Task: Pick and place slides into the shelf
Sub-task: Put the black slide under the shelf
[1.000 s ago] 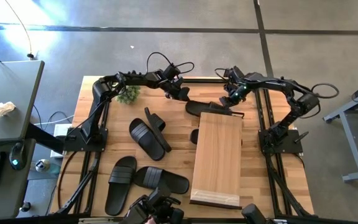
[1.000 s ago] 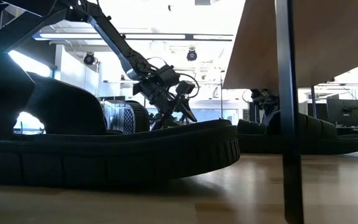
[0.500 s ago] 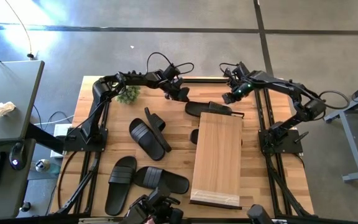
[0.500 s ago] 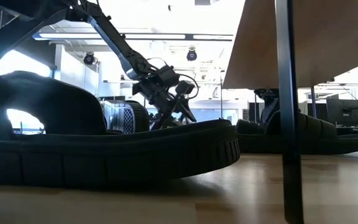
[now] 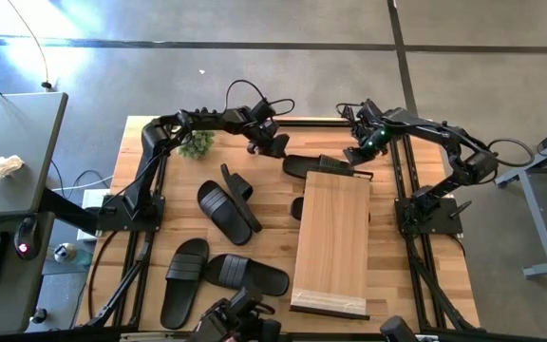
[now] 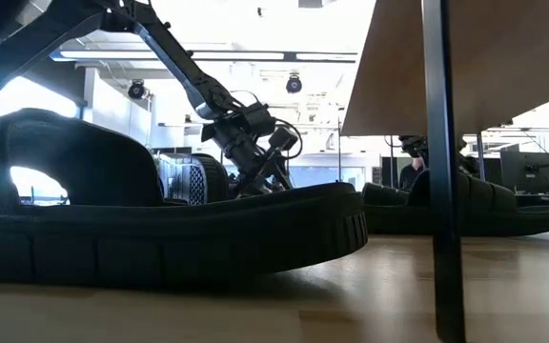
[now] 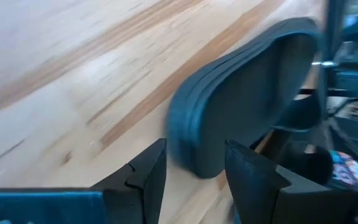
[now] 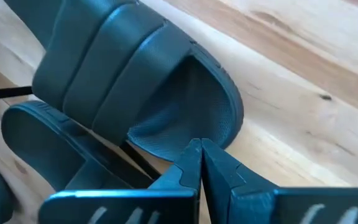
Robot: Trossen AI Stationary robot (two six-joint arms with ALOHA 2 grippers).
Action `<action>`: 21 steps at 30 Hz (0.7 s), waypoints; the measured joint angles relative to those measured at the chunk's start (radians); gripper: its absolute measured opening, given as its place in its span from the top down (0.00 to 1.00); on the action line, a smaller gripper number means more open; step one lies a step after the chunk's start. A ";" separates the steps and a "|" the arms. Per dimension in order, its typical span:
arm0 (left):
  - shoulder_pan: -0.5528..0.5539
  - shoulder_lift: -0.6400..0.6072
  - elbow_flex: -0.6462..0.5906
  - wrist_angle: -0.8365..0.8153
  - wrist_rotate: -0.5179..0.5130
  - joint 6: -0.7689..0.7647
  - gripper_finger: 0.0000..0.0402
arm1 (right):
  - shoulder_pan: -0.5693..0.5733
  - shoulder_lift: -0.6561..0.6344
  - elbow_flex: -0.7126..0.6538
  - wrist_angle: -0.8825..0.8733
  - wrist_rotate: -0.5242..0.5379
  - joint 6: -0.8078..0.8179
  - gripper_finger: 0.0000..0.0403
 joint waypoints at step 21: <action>-0.040 -0.001 0.002 -0.032 -0.049 -0.019 0.64 | -0.077 0.018 0.000 -0.107 0.173 0.091 1.00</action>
